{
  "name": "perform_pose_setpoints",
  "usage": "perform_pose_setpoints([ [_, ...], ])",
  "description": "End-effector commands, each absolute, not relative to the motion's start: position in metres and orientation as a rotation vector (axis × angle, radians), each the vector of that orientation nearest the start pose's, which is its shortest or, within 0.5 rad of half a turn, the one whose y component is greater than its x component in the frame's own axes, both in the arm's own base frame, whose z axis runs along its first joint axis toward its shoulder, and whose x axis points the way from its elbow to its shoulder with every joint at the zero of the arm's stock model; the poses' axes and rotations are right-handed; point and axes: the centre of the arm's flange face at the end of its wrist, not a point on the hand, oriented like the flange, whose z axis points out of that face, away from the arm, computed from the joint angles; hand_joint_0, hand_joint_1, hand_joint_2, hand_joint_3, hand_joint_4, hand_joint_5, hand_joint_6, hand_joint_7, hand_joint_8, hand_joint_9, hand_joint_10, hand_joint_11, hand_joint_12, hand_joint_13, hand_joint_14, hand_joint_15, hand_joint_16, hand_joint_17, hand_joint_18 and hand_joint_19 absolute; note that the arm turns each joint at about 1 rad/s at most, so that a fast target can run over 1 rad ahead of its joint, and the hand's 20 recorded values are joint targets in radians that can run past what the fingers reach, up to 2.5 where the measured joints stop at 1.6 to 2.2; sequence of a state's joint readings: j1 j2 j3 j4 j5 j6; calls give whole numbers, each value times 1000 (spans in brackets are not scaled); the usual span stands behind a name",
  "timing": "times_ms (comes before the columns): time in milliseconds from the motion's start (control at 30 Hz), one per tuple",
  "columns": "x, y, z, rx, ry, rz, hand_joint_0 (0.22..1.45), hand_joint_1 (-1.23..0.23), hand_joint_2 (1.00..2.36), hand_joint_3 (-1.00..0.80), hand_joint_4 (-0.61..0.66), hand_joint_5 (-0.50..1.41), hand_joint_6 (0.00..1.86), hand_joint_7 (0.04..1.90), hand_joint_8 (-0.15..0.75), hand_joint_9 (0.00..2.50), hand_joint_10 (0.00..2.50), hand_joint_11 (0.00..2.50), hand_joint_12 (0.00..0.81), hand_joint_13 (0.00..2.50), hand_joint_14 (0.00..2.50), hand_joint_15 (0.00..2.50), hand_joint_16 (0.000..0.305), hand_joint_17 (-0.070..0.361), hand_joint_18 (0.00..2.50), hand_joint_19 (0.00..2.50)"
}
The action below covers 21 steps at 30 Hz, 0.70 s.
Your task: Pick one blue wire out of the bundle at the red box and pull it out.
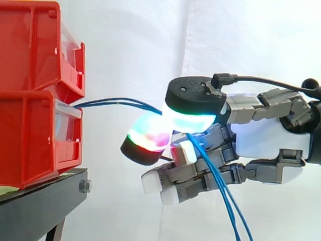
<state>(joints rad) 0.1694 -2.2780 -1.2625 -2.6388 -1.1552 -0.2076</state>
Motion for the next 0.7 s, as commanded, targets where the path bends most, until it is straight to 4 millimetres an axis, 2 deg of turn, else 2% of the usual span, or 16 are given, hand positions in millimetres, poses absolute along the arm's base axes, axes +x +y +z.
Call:
perform_pose_setpoints([
  [0,757,-47,244,1139,1047,933,679,-882,1015,-278,132,-176,874,758,275,989,30,876,384,672,20,448,60,135,433,494],
  [100,757,-47,244,1138,1046,934,691,-890,1016,-271,191,-182,877,753,273,980,30,868,384,672,21,449,60,135,441,485],
  [167,757,-47,244,1139,1045,933,642,-837,1015,-291,252,-177,865,765,280,1000,30,872,386,670,19,451,60,136,434,508],
  [233,757,-47,244,1138,1046,934,561,-699,1011,-345,268,-135,787,878,294,1069,30,821,402,678,20,461,62,140,409,555],
  [400,757,-47,244,1137,1047,935,504,-502,1001,-489,261,-105,735,965,306,1132,27,786,424,723,20,458,66,148,454,572],
  [500,757,-47,244,1137,1047,935,505,-491,1000,-492,254,-101,732,978,307,1146,30,794,423,728,21,466,65,147,454,573],
  [633,757,-47,245,1137,1045,936,586,-663,1012,-331,197,-115,782,949,298,1136,30,807,402,721,22,467,60,136,440,587],
  [667,757,-47,244,1137,1047,935,587,-668,1013,-318,188,-116,785,952,297,1132,30,812,398,719,20,471,60,135,442,578],
])
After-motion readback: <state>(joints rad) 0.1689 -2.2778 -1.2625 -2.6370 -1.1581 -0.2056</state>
